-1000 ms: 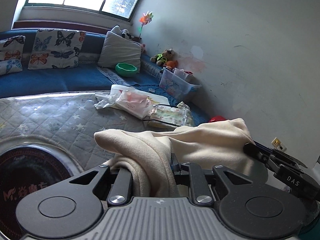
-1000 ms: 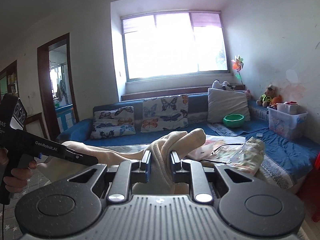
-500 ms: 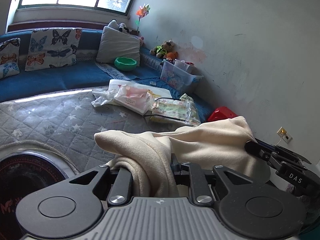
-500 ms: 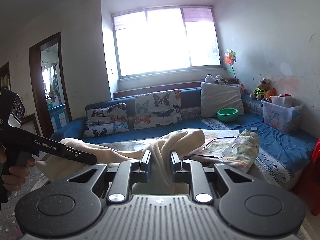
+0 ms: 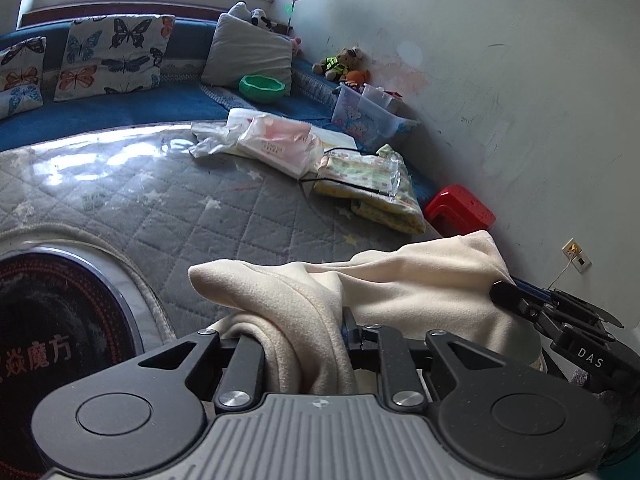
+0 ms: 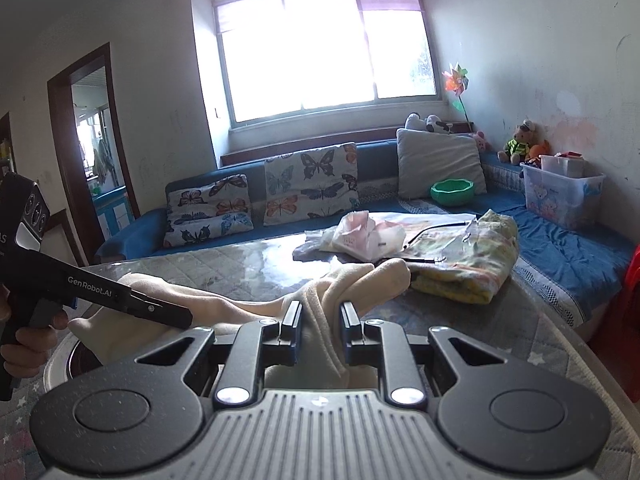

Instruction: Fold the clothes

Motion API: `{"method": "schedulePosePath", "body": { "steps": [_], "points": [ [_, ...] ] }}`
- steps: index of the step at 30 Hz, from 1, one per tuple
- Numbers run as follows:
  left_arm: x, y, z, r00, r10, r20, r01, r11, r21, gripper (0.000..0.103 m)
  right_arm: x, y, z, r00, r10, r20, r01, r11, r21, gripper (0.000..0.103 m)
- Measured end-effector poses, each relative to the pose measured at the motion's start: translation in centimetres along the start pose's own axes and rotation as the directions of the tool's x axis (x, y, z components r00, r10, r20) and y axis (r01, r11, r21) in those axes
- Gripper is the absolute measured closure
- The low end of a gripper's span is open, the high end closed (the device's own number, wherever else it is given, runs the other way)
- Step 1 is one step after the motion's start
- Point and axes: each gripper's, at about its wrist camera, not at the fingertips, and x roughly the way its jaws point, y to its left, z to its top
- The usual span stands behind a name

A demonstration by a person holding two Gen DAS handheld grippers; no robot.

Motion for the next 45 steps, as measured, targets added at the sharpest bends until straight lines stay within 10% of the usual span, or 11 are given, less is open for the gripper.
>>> {"method": "schedulePosePath", "body": {
  "steps": [19,37,45],
  "points": [
    [2.1,1.3,-3.7,0.994,0.007,-0.112,-0.012,0.999,-0.038,0.076,0.8,-1.3,-4.7,0.992,-0.009,-0.129,0.016,0.998,0.054,0.085],
    [1.8,4.9,-7.0,0.957,-0.177,-0.231,0.128,0.968,-0.214,0.077,-0.8,-1.3,-6.5,0.978,-0.014,-0.209,0.027,0.998,0.057,0.084],
    [-0.6,4.7,-7.0,0.974,-0.091,-0.209,0.071,0.992,-0.104,0.037,-1.0,-1.9,-7.2,0.968,-0.055,-0.245,0.066,0.997,0.035,0.073]
  ]
}}
